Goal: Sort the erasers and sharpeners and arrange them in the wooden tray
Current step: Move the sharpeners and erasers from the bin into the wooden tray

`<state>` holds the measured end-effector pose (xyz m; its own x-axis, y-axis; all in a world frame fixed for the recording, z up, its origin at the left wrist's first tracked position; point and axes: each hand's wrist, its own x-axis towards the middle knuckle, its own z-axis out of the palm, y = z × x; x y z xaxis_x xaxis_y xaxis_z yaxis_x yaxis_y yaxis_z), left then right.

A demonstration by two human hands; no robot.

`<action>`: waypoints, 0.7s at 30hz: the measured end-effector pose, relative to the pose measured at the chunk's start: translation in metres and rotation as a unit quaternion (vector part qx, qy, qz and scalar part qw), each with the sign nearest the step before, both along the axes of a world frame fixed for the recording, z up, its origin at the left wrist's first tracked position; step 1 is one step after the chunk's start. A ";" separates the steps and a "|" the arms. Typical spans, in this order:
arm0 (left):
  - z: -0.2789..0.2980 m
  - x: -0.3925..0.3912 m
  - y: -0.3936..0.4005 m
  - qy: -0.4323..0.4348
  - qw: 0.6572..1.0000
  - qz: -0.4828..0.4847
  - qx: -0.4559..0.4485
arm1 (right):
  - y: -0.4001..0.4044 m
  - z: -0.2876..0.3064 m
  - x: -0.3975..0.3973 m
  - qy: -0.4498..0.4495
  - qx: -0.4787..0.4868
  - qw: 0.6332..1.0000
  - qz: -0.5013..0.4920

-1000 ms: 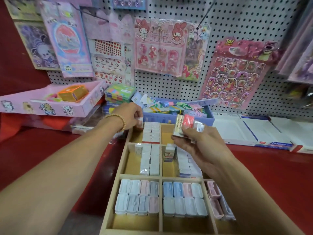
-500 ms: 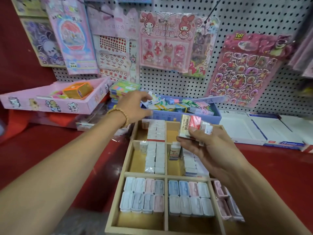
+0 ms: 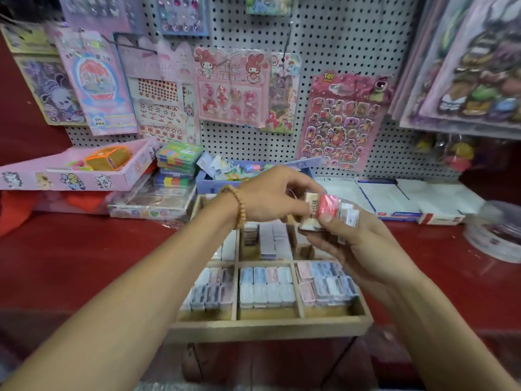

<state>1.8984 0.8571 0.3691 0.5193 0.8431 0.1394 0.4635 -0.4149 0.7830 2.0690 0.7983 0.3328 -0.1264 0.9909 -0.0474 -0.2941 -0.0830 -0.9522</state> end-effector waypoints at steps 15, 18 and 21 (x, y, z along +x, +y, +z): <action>-0.069 0.031 0.008 0.255 0.959 0.072 0.101 | -0.031 -0.047 0.060 -0.067 -0.030 0.990 -0.117; -0.075 0.035 0.009 0.283 0.944 0.083 0.149 | -0.026 -0.052 0.058 -0.065 -0.033 0.992 -0.105; -0.077 0.042 0.006 0.304 0.931 0.090 0.180 | -0.022 -0.057 0.055 -0.068 -0.031 0.993 -0.092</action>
